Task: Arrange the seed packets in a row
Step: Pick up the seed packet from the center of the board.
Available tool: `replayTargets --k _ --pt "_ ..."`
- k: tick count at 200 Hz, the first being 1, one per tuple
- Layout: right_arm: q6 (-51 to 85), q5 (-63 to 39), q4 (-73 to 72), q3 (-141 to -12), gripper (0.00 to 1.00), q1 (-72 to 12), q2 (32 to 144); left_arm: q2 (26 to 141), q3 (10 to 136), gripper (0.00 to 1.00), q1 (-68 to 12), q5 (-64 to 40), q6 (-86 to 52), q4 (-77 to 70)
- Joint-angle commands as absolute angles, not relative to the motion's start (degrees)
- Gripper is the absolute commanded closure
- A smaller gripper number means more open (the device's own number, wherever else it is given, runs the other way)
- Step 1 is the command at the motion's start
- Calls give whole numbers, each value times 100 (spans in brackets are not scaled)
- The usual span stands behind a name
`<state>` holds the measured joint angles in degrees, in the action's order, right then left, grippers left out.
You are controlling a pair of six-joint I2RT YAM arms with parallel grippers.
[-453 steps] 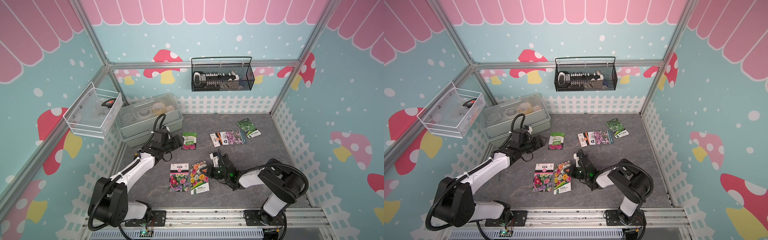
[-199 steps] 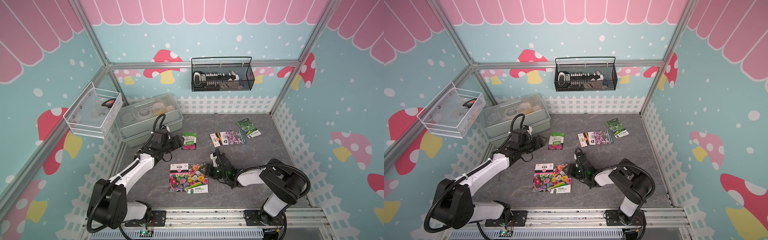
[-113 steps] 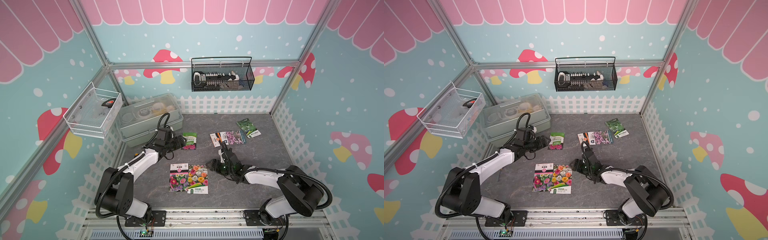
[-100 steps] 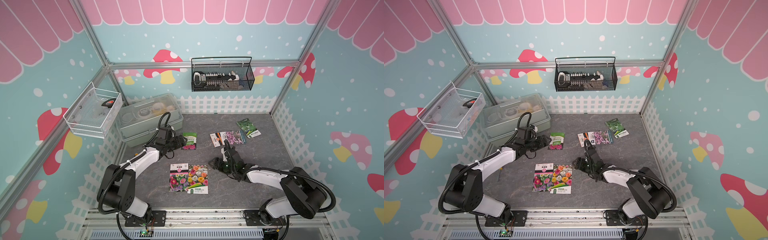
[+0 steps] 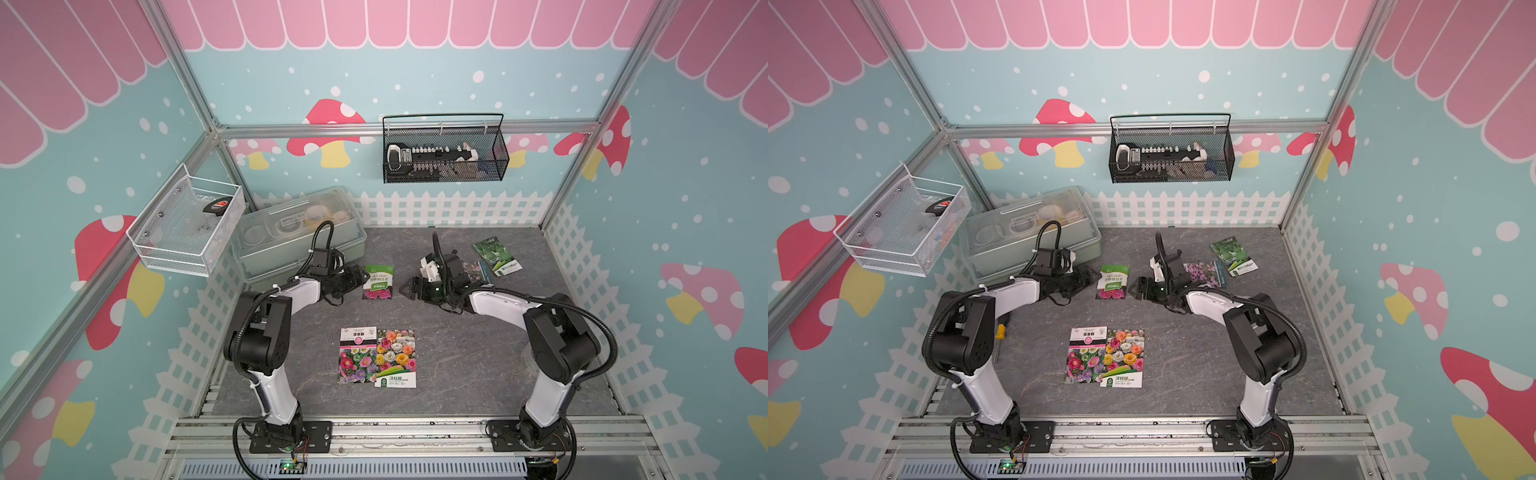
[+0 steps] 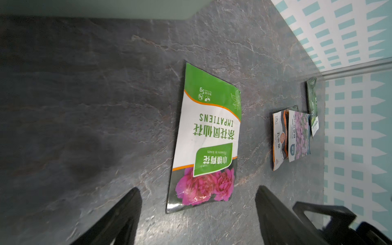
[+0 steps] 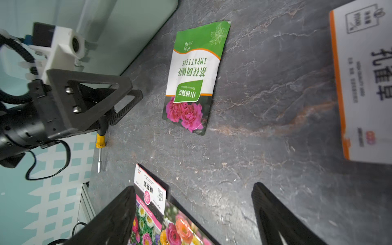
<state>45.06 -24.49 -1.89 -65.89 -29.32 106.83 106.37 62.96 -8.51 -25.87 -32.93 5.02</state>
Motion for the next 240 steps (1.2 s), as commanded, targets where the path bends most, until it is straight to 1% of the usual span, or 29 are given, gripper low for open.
replayTargets --k 1,43,81,120,161,192,216,240 --pt "4237 -2839 150 -7105 11 -2918 11201 10857 6474 15 -869 -2916 -3160 413" --pt "4269 -2989 340 -7949 6 -2893 12038 11129 6735 15 -879 -3057 -3090 607" --pt "4446 -3180 398 -8557 5 -2895 12669 11453 7026 14 -1006 -2885 -3032 936" --pt "4706 -3431 151 -8778 5 -2886 13060 11759 7242 15 -1039 -2615 -3083 1140" --pt "4916 -3607 -138 -8796 5 -2886 13274 11500 7068 15 -965 -2267 -3067 1042" --pt "5120 -3778 -446 -8798 6 -2887 13433 11885 7269 16 -850 -2960 -3230 936" --pt "5446 -3990 -912 -8761 7 -2890 13576 12168 7365 19 -921 -3549 -3419 656" --pt "5834 -4113 -1562 -8601 11 -2879 13640 12315 7342 22 -940 -4045 -3659 290"
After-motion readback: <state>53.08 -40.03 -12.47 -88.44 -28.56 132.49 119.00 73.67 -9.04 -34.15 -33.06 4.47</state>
